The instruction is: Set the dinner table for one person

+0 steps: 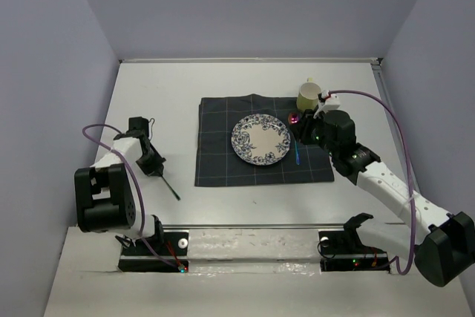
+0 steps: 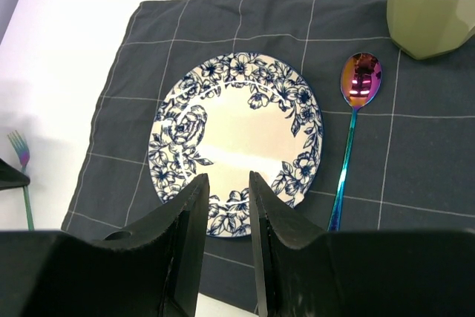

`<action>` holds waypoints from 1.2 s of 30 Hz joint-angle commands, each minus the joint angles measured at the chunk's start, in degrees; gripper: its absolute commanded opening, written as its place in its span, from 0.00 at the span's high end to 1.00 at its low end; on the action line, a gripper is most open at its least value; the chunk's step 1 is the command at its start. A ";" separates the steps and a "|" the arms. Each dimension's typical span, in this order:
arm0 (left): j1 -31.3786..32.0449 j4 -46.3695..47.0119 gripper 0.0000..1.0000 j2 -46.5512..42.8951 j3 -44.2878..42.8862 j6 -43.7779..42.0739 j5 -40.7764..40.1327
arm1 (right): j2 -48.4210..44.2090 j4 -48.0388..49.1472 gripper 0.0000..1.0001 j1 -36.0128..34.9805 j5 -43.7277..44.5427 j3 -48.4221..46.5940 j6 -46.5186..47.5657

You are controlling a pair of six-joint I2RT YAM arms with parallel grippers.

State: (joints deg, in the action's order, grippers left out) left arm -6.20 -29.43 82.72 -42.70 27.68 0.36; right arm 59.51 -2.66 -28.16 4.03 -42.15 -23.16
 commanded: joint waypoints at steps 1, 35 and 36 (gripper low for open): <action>-0.13 4.21 1.00 2.10 2.36 0.79 0.78 | -1.85 1.07 0.66 -0.14 0.54 0.67 0.83; 33.18 10.36 1.00 11.32 -29.55 -5.79 -7.39 | -1.50 3.97 0.67 -0.14 13.54 3.57 -0.57; 33.09 10.36 1.00 11.93 -29.72 -6.15 -7.39 | -1.24 4.06 0.67 -0.14 13.55 3.48 -0.57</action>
State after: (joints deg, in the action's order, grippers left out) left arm 26.09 -21.63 95.68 -67.51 23.97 -7.01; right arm 57.63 -1.93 -28.16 15.29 -38.39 -24.23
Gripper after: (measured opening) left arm 0.026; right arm 0.330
